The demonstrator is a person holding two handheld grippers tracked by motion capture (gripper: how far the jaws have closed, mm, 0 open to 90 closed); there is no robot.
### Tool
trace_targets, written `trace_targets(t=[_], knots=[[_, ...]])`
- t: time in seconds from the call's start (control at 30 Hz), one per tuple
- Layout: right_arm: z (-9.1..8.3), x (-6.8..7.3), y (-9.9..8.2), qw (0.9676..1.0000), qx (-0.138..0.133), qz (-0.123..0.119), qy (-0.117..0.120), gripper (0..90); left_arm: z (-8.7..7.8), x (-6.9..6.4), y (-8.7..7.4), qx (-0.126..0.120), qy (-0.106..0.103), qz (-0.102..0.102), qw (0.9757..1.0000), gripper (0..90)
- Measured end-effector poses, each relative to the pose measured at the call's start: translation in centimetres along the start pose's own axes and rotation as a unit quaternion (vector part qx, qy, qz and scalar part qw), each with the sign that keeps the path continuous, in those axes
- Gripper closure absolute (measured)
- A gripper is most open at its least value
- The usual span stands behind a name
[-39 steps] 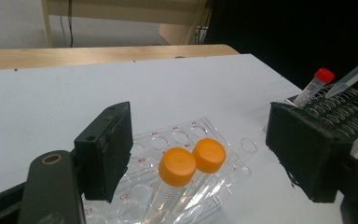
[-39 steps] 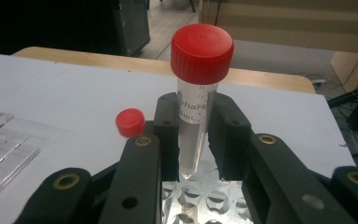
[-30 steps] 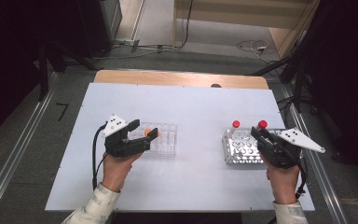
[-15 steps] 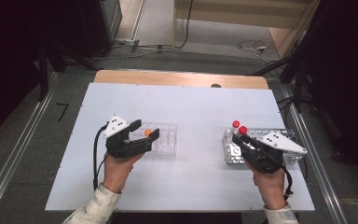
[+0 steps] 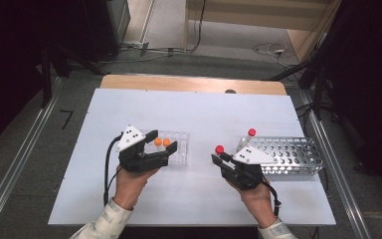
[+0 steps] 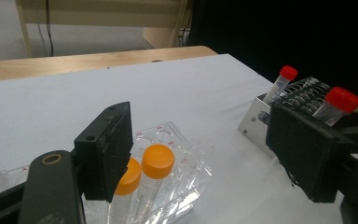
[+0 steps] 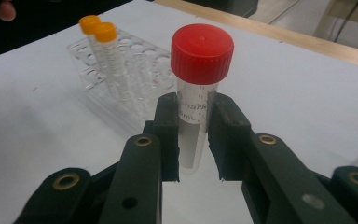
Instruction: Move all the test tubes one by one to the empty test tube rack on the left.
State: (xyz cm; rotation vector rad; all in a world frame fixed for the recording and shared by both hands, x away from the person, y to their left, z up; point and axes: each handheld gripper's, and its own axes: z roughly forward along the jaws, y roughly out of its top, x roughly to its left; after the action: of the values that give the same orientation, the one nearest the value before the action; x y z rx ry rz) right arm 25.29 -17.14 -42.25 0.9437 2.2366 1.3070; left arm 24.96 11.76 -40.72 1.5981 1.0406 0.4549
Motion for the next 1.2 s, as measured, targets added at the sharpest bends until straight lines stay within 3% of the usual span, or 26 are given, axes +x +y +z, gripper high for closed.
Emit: trace_targets(t=[0.37, 0.57, 0.77, 0.97, 1.13, 1.2], knots=[[2.7, 2.7, 0.3, 0.9990, 0.016, -0.021, 0.036, 71.2, 0.6, -2.4, -0.3, 0.015, -0.041, 0.024, 0.9987, 24.1], [3.7, 3.8, 0.6, 0.9981, 0.021, -0.029, 0.050, 71.2, 1.3, -3.3, -0.8, 0.033, -0.078, 0.043, 0.9954, 35.7], [4.1, 4.7, 0.9, 0.9974, 0.021, -0.035, 0.059, 71.2, 1.4, -3.6, -1.1, 0.039, -0.084, 0.067, 0.9934, 55.6], [4.0, 4.8, 0.9, 0.9972, 0.020, -0.037, 0.061, 71.2, 1.6, -3.8, -1.4, 0.044, -0.086, 0.077, 0.9924, 68.0], [4.0, 4.8, 0.9, 0.9971, 0.021, -0.036, 0.064, 70.9, 1.5, -3.7, -1.3, 0.044, -0.087, 0.076, 0.9924, 69.7], [3.9, 4.8, 0.9, 0.9970, 0.018, -0.033, 0.068, 64.6, 1.4, -3.6, -1.2, 0.040, -0.089, 0.070, 0.9928, 70.0]])
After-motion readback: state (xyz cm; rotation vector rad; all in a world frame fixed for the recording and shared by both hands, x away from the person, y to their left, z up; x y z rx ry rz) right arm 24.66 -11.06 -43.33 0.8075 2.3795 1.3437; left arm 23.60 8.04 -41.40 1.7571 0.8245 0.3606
